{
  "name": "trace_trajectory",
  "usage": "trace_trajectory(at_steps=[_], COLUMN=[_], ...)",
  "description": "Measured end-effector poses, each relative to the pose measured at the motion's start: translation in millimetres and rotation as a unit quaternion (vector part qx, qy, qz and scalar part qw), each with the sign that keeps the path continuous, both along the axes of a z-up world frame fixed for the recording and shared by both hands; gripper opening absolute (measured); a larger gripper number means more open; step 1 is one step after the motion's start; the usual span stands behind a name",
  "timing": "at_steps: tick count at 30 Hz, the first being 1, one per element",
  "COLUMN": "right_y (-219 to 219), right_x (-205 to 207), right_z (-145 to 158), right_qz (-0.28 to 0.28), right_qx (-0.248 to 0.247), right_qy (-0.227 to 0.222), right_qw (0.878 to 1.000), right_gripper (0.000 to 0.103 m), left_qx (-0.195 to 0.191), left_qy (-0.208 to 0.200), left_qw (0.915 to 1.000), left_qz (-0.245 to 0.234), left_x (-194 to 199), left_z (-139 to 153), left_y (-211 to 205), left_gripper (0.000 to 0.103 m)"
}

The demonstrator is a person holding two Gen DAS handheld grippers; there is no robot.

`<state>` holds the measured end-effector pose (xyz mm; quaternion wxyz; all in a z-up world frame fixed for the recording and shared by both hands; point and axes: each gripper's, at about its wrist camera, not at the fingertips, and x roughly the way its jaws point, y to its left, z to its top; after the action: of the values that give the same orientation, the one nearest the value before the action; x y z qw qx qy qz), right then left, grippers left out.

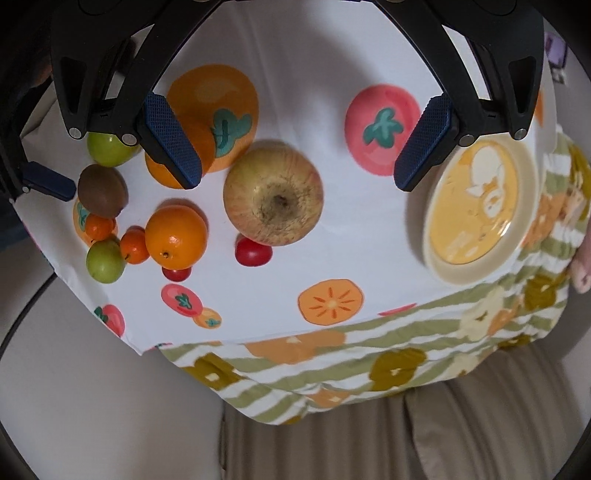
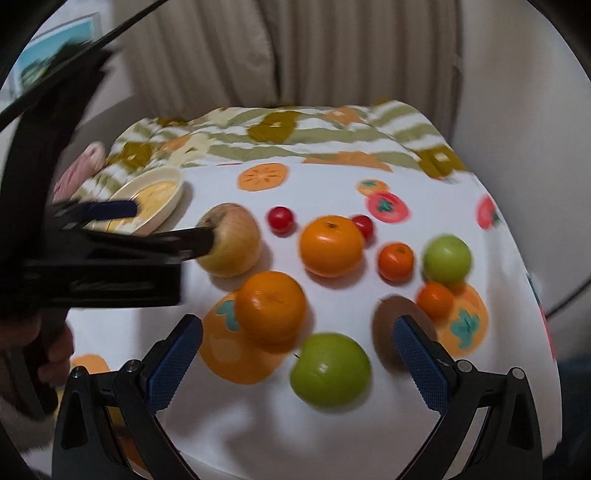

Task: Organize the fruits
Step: 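Grasp the red apple with the left tool while the right tool grasps the large orange, then carry the red apple and orange with both tools over the cream bowl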

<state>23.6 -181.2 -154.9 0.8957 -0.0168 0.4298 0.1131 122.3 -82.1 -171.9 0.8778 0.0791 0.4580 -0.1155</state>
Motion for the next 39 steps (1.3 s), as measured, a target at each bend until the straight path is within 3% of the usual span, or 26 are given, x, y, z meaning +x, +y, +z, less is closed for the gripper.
trace_trajectory(at_steps=[11,17,24,39], right_y=[2.6,4.9,8.7,13.6], right_x=[34.4,38.9,43.6,49.3], right_z=[-32.1,-37.2,-40.3,-44.5], right_qz=[0.036,0.040,0.050,0.057], right_qx=[0.013,0.030,0.046,0.053], right_qy=[0.035,0.044,0.060,0.080], right_qw=[0.999,0.998,0.996,0.994], right_gripper=[0.085,0.075,0.068,0.057], left_qx=[-0.018,-0.038,-0.039,-0.023], left_qy=[0.036,0.062,0.066,0.060], left_qw=[0.9985,0.9956,0.9951,0.9979], left_qz=[-0.037,-0.059,-0.061,-0.011], left_x=[28.8,35.7,35.1,18.6], left_z=[-30.6,-41.2,-40.6,-39.3], left_y=[-7.5,-12.5,-10.9,25.2], left_gripper=[0.099,0.080,0.080,0.080])
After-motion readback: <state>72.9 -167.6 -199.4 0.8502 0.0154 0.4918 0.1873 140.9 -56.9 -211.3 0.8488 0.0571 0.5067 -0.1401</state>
